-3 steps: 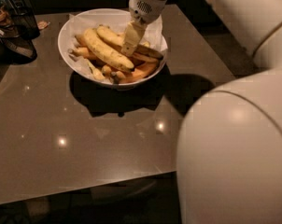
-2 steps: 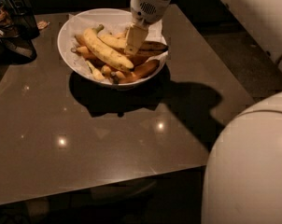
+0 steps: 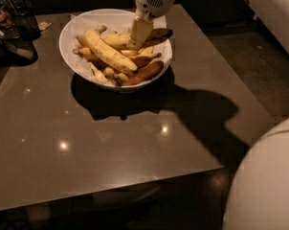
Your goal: Pick banana from white bowl
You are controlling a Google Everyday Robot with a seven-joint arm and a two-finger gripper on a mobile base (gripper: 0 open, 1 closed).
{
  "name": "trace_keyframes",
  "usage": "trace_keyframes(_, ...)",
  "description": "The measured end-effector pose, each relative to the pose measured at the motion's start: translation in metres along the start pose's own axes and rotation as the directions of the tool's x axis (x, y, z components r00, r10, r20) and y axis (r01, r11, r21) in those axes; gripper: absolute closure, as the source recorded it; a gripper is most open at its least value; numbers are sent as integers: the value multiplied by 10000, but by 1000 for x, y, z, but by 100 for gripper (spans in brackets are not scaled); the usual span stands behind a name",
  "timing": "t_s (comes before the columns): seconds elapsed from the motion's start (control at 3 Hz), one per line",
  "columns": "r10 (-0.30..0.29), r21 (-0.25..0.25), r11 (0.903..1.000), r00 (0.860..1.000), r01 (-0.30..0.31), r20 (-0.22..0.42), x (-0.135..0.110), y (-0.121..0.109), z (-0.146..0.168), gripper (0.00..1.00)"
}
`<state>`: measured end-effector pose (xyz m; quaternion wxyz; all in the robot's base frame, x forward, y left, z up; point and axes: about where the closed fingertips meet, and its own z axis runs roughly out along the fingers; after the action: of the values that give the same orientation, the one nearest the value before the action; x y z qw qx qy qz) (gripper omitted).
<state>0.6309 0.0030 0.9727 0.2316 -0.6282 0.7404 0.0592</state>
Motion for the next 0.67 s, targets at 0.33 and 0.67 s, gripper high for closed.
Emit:
trace_keyframes(0.33,123,653,9978,9991,-150,413,3,6,-31,100)
trace_keyframes(0.67,305,906,9951,9945,-397,1007,16,15,-37,100)
